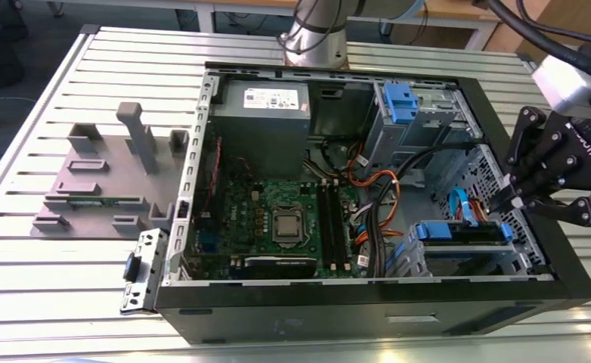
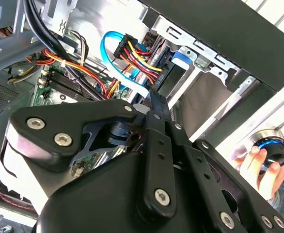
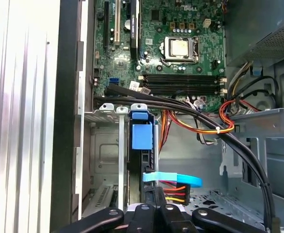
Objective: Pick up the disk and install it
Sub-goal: 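Insert the second disk wire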
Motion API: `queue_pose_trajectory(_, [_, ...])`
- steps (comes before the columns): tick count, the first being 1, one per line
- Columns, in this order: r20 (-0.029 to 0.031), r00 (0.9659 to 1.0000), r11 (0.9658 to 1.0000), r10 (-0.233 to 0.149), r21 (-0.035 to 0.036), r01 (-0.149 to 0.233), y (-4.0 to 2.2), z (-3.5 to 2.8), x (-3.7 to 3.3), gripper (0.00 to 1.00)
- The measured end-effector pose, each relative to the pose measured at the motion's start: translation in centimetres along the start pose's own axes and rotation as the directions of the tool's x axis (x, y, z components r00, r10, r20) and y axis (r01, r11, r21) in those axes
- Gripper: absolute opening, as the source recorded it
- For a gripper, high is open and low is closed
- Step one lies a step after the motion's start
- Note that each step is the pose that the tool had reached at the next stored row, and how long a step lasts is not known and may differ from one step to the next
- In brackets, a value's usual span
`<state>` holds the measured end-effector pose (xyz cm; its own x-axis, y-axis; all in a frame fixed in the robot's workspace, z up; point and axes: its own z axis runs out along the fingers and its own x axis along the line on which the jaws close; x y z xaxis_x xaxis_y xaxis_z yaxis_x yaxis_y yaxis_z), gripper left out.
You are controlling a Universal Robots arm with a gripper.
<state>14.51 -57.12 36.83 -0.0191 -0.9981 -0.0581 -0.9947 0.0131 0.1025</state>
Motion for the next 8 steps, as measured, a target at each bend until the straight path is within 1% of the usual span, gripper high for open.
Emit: queue_pose_trajectory(8, [0.0001,1.0000,1.0000,0.000,0.0000,0.000,0.00,-0.07,-0.01,0.11])
